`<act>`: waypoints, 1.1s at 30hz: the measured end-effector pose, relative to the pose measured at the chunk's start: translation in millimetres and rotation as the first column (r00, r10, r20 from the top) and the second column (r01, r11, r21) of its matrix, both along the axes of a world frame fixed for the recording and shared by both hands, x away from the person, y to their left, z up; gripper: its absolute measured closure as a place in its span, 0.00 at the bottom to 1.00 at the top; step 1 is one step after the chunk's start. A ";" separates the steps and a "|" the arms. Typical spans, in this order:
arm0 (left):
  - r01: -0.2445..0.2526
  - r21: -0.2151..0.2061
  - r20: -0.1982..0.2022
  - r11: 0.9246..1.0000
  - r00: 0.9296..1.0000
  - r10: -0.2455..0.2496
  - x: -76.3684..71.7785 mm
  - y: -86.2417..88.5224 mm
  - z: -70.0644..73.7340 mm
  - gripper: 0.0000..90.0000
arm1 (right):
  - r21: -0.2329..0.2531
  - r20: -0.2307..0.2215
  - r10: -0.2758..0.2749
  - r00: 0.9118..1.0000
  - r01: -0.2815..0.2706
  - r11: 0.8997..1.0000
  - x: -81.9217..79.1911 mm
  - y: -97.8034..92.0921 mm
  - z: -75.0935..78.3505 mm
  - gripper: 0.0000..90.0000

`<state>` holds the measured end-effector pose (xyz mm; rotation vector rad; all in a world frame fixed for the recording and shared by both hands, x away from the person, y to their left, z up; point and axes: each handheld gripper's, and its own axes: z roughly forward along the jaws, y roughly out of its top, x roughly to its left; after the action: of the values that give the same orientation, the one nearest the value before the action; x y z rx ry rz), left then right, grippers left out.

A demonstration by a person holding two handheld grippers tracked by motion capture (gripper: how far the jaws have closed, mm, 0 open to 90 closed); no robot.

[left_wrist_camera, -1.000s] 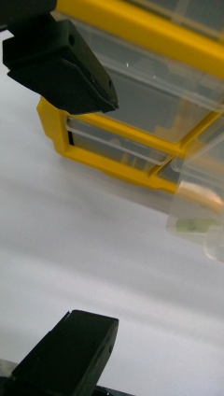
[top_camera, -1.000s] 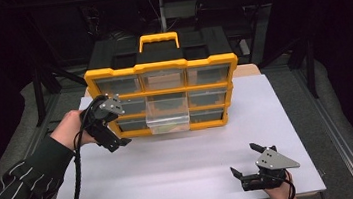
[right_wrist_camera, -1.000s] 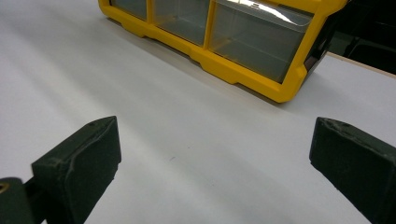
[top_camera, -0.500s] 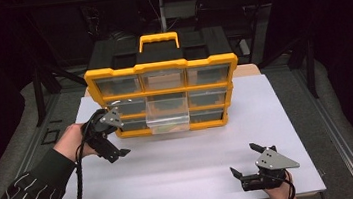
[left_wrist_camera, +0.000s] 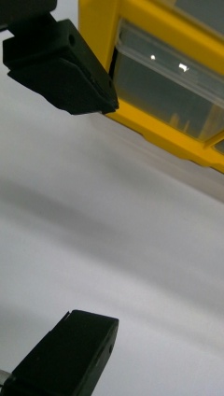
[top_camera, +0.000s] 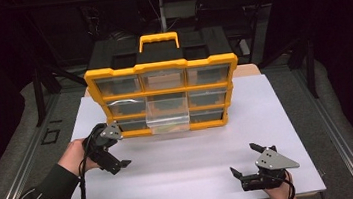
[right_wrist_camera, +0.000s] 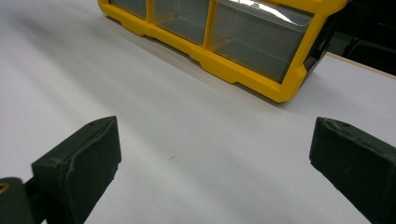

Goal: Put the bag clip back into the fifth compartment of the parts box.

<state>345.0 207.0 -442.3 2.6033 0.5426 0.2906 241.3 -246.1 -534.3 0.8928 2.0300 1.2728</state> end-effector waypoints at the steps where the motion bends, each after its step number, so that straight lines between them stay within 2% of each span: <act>1: -0.005 -0.003 -0.002 1.000 1.000 0.005 -1.0 0.4 -2.6 0.00 | 0.000 -0.001 0.000 1.000 0.000 1.000 0.0 0.0 0.0 0.02; 7: -0.020 -0.028 -0.021 0.999 1.000 0.019 -6.2 1.5 -17.6 0.00 | -0.003 -0.006 0.003 1.000 -0.003 1.000 0.2 0.0 -0.1 0.02; 14: -0.039 -0.003 -0.009 0.999 0.999 0.039 -13.7 -1.0 -35.1 0.00 | -0.002 -0.006 0.003 1.000 -0.003 1.000 0.0 -0.1 0.0 0.02; 22: -0.045 -0.006 -0.017 0.999 0.999 0.045 -24.5 -5.3 -55.1 0.00 | -0.002 -0.003 0.006 1.000 -0.006 1.000 0.0 -0.1 0.0 0.02; 29: -0.065 -0.022 0.002 0.998 0.998 0.065 -31.0 -5.4 -64.8 0.00 | -0.004 -0.004 0.009 1.000 -0.009 1.000 0.4 0.1 -0.1 0.02; 33: -0.074 -0.014 0.015 0.997 0.997 0.074 -36.3 -6.2 -70.9 0.00 | 0.000 -0.007 0.004 1.000 -0.004 1.000 0.4 -1.0 -0.3 0.02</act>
<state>308.8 200.8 -513.2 2.5697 0.6338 0.3299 241.7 -247.1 -534.6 0.8943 2.0382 1.2737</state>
